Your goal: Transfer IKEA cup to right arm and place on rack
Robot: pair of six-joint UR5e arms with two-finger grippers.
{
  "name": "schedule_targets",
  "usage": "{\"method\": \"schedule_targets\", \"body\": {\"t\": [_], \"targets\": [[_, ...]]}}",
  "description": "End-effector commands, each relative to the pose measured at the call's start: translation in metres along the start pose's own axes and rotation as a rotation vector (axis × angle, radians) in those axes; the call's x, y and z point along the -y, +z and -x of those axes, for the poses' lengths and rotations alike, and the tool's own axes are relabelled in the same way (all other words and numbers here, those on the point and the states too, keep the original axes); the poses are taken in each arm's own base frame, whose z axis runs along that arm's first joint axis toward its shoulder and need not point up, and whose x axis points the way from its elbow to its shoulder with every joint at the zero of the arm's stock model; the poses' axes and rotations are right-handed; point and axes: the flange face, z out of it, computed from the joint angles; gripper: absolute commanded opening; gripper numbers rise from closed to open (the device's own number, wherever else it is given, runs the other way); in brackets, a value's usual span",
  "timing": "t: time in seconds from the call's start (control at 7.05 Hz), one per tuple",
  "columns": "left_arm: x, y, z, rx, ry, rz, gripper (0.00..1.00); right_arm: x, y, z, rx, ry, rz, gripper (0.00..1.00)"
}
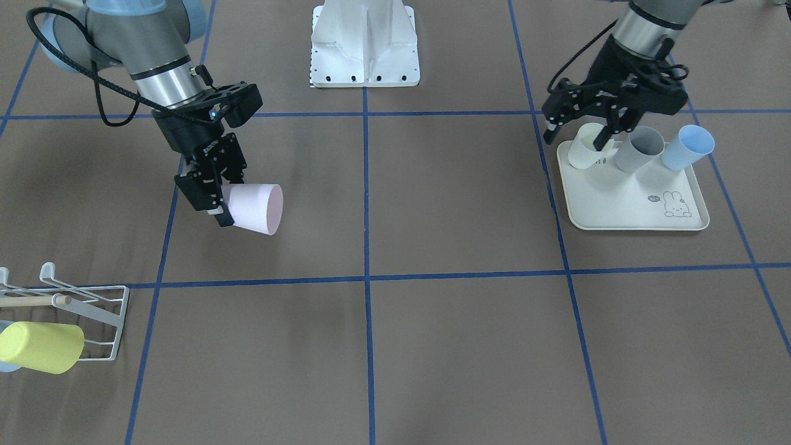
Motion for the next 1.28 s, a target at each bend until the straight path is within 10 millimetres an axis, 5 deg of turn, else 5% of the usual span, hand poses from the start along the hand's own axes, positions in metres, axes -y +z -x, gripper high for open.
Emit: {"method": "schedule_targets", "body": {"t": [0.0,0.43,0.85,1.14], "targets": [[0.01,-0.032,0.072,0.017,0.113,0.018,1.0,-0.065,-0.036,-0.069,-0.01,-0.34,0.221,0.17],[0.011,-0.029,0.076,0.014,0.106,0.03,1.0,-0.138,-0.049,-0.134,0.013,-0.843,0.514,0.18],[0.012,-0.023,0.078,0.018,0.097,0.037,1.0,-0.193,-0.019,-0.165,0.069,-1.09,0.744,0.18],[0.013,-0.023,0.079,0.021,0.09,0.037,1.0,-0.251,0.027,-0.181,0.024,-1.178,0.761,0.18]]}}
